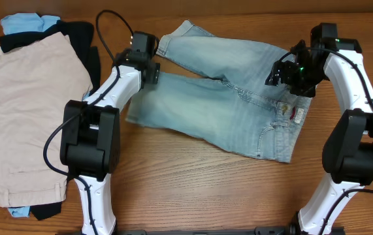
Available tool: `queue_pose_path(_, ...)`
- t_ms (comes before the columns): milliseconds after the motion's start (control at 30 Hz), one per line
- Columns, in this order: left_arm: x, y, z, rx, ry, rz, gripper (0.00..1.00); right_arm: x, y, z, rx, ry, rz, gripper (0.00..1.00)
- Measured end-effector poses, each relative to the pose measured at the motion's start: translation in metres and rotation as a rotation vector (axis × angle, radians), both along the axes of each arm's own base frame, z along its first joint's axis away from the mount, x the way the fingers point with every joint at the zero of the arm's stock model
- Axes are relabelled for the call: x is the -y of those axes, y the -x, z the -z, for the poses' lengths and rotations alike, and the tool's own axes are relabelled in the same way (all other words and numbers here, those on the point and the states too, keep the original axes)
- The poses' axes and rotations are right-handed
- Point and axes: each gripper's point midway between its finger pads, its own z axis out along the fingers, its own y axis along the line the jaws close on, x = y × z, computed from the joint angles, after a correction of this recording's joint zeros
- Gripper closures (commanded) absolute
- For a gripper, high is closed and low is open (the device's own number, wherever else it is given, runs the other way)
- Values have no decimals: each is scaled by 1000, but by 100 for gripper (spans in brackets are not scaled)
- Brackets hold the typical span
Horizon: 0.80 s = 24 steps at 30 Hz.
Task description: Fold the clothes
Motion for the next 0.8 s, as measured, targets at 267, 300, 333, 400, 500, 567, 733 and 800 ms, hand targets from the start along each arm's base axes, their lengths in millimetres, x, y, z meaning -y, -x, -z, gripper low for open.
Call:
queue_pose_path(267,2,-9,-17,-7,-14,48,0,0,-3,-1,11,-1,0,7)
queue_pose_path(300,6,-13,-24,7,-3,65,0,0,-3,-1,15,-1,0,7)
queue_pose_path(333,11,-19,-31,25,7,85,0,0,-4,-1,18,-1,-1,7)
queue_pose_path(400,22,-31,-46,76,37,120,0,0,-5,-1,20,-1,-1,7)
queue_pose_path(500,36,-41,-57,124,90,177,0,0,-4,-1,19,-2,0,7)
queue_pose_path(567,44,-41,-56,119,119,213,1,0,-4,-1,19,-3,-1,7)
queue_pose_path(733,54,-44,-57,130,143,265,2,-1,-6,-1,27,-4,-1,7)
queue_pose_path(800,59,-54,-61,182,154,286,4,0,-8,-2,33,-4,-2,7)
